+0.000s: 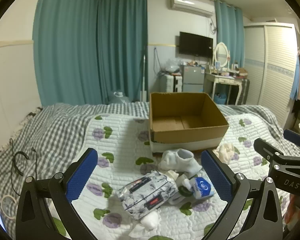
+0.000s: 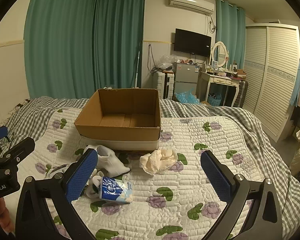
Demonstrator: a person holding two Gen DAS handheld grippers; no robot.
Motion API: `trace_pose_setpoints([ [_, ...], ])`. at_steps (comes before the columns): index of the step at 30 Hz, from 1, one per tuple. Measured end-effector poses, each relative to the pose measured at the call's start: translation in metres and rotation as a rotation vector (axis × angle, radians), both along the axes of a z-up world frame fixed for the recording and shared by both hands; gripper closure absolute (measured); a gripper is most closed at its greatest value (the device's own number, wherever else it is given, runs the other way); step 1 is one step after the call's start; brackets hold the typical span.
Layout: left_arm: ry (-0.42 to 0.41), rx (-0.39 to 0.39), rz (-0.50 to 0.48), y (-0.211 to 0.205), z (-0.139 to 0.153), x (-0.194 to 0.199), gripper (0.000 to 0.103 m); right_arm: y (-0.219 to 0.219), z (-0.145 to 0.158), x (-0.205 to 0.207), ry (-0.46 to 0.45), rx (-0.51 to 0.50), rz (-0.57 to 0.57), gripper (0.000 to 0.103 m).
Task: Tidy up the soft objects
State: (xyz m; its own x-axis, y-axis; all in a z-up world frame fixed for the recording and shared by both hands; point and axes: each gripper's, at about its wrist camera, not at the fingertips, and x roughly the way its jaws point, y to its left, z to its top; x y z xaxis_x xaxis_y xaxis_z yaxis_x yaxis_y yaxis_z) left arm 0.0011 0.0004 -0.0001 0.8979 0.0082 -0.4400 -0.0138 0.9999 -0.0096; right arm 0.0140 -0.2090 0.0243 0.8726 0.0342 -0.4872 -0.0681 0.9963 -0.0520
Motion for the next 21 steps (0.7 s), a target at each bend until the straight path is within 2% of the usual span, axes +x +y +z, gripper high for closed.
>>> trace_pose_setpoints([
  [21,-0.001,0.001,0.003,-0.0003,-0.0001,-0.0014,0.0,0.0004,-0.0005,0.0023,0.004,-0.004,0.0,0.0],
])
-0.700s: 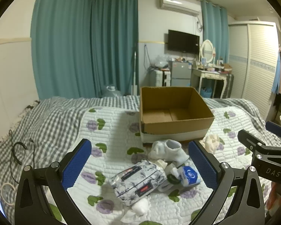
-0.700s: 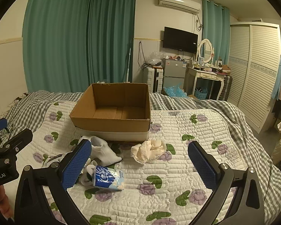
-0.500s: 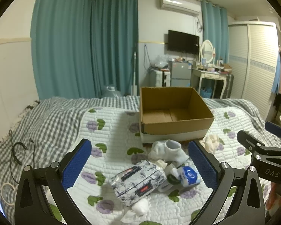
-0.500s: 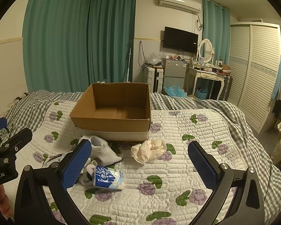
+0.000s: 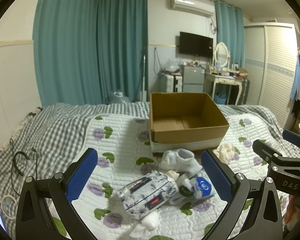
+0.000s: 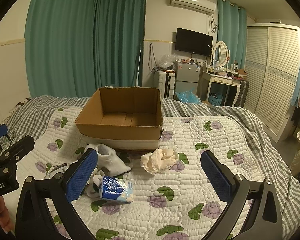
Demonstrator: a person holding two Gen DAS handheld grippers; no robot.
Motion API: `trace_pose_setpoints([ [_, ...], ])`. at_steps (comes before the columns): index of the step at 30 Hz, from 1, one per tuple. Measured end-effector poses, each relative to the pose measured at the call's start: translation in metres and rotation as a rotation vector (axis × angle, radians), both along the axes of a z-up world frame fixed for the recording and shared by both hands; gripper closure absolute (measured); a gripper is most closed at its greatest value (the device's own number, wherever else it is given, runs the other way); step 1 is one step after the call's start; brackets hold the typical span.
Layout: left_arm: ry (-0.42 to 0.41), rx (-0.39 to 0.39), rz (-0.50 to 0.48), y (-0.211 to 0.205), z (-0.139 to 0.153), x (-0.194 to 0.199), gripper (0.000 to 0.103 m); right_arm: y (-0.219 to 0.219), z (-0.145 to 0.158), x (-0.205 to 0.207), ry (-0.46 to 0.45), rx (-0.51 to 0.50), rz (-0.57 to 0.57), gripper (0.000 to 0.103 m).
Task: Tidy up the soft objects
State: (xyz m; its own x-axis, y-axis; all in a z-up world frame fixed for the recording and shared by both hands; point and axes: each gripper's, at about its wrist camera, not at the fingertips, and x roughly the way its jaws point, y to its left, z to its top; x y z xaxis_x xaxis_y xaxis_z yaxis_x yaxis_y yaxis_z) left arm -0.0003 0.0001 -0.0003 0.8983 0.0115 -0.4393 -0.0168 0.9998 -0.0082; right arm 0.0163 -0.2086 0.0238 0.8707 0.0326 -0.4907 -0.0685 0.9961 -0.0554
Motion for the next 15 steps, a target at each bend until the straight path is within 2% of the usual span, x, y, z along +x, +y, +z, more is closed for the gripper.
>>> trace_pose_setpoints([
  [15,0.005,-0.003,0.004,0.004,0.0007,0.0011,0.0,0.0023,-0.0023,-0.0017,0.002,-0.001,-0.001,0.0],
])
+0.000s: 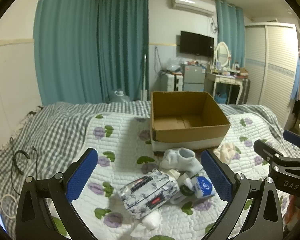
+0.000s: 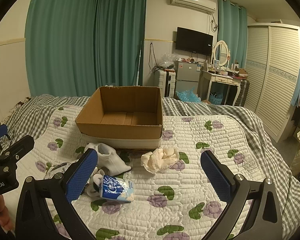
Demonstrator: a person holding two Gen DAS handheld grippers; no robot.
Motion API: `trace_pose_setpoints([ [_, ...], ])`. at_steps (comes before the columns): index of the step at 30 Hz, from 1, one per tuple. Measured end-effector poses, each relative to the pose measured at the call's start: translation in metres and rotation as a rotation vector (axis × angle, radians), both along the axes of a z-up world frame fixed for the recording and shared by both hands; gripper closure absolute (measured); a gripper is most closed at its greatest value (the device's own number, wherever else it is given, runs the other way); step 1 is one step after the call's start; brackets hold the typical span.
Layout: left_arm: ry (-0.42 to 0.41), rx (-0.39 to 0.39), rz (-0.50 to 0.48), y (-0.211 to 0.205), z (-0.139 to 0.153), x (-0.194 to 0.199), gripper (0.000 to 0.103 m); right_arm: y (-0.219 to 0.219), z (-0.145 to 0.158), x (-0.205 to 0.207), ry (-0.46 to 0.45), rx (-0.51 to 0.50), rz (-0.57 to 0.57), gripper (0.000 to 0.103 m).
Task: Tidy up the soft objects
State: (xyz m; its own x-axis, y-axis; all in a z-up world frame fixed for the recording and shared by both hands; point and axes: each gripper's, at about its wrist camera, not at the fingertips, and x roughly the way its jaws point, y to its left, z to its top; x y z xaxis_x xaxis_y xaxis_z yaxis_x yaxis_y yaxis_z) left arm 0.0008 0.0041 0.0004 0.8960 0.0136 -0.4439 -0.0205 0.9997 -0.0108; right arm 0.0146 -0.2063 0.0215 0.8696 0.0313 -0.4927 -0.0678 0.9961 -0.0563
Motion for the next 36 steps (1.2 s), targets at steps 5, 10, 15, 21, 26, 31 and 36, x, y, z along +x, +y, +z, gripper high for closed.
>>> trace_pose_setpoints([
  [5,0.0,-0.001,0.0,0.0,0.0,0.0,0.0,0.0,0.0,0.0,0.002,0.0,0.001,0.0],
  [10,0.0,-0.002,-0.001,0.0,0.0,0.0,0.0,0.0,0.0,0.0,0.002,0.0,0.001,0.0],
  [15,-0.002,-0.003,-0.005,0.0,-0.003,-0.001,0.0,0.002,-0.003,0.0,0.003,0.002,0.004,0.0],
  [21,-0.003,-0.002,-0.014,-0.001,-0.002,-0.002,0.0,0.003,-0.002,0.0,0.012,0.004,0.022,0.0],
  [26,0.002,-0.014,-0.008,0.001,0.002,-0.004,0.0,0.004,0.001,-0.002,0.014,0.003,0.034,0.0],
  [31,-0.025,-0.022,0.002,0.006,0.019,-0.014,0.0,0.004,0.01,-0.008,0.002,0.025,0.054,0.0],
  [36,-0.021,-0.025,0.006,0.017,0.022,-0.018,0.0,0.01,0.018,-0.01,0.008,0.017,0.084,0.0],
])
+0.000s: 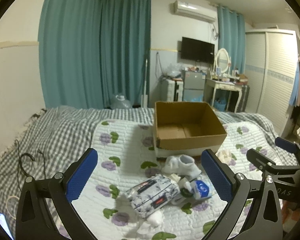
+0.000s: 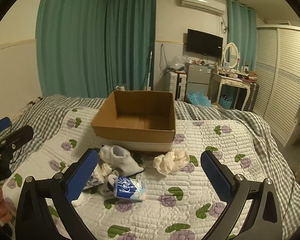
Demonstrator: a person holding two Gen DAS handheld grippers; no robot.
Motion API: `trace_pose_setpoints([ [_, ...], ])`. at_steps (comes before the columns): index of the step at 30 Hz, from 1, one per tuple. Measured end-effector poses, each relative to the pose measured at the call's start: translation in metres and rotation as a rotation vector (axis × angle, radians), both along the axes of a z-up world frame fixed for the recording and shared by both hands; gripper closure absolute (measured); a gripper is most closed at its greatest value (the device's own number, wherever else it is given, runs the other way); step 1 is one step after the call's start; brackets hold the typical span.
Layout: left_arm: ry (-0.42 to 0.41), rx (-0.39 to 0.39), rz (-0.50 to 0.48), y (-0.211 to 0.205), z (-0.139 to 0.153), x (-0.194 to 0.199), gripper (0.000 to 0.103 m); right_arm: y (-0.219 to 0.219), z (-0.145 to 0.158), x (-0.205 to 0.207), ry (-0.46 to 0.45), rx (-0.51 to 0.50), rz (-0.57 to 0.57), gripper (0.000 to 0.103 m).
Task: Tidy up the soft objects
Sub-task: 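Grasp the floral tissue pack with left tool while right grasps blue roll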
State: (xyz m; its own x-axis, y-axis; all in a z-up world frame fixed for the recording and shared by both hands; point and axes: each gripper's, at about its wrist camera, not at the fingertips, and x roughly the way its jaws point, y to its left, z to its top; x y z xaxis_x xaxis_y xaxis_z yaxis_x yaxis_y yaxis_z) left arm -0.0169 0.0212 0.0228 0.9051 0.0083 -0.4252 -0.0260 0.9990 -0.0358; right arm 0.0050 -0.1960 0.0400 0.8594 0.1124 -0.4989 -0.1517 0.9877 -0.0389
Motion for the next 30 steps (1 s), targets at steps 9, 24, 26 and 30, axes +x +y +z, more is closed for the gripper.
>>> trace_pose_setpoints([
  [9,0.188,-0.011,0.009,0.015,-0.064,0.032,0.0,0.039,-0.06,0.033,0.219,-0.113,0.115,0.005],
  [24,0.387,0.078,-0.018,-0.001,-0.136,0.067,0.002,0.051,-0.161,0.084,0.548,-0.139,0.131,0.049],
  [26,0.404,0.088,-0.026,-0.003,-0.142,0.071,0.007,0.049,-0.16,0.085,0.55,-0.128,0.128,0.058],
  [30,0.416,0.101,-0.06,-0.01,-0.15,0.078,0.008,0.042,-0.147,0.079,0.512,-0.09,0.13,0.069],
])
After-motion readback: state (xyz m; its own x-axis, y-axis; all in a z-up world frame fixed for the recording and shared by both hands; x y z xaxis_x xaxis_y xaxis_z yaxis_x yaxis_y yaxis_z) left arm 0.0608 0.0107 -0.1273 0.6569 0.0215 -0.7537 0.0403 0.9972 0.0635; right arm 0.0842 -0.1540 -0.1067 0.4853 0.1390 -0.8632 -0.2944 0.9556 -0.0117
